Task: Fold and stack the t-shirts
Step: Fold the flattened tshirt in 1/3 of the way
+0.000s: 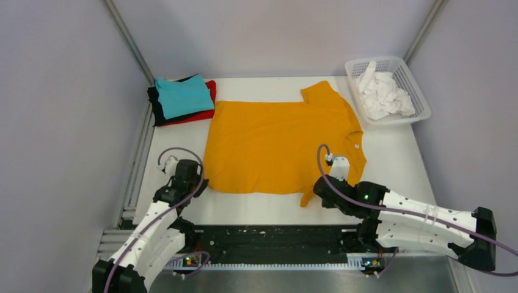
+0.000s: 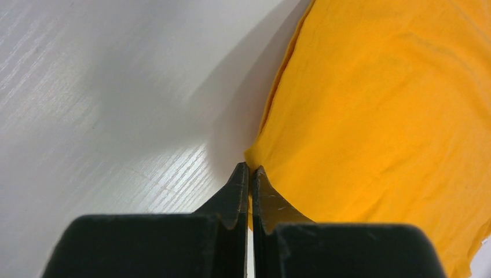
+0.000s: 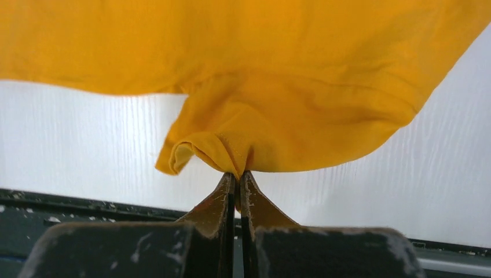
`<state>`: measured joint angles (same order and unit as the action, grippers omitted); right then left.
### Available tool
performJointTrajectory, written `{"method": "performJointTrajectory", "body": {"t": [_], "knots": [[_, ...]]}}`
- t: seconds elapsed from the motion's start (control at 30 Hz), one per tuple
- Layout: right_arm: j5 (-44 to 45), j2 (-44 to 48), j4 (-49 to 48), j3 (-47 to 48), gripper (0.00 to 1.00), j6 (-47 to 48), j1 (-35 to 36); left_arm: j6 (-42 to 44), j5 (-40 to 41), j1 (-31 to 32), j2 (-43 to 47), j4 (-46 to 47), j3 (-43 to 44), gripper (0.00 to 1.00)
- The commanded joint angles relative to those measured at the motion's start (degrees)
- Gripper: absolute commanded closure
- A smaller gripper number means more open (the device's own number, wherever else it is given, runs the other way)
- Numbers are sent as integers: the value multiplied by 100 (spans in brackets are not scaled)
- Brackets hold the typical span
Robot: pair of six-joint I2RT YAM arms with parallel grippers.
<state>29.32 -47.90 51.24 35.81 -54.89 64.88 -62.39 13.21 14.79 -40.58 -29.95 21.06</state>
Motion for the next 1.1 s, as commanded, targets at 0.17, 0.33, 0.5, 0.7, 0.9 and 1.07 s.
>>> {"method": "performJointTrajectory", "body": {"t": [0.17,0.33,0.5,0.7,0.9,1.07], "knots": [[1440,35,-61,684,100,155,-232,-27,167,16,-903,486,583,100],[1257,-5,-779,673,100,892,-763,-19,195,18,-1394,526,923,100],[1160,-130,-1283,782,100,1457,-1314,-42,304,16,-1692,524,1198,100],[670,-312,-1981,796,100,2090,-2097,-36,455,16,-1901,521,1480,100],[452,-654,-2473,940,100,2647,-2567,-10,668,-13,-2183,486,1802,100],[499,-977,-2772,1090,100,3004,-2924,40,697,-60,-2481,627,2008,100]]}}
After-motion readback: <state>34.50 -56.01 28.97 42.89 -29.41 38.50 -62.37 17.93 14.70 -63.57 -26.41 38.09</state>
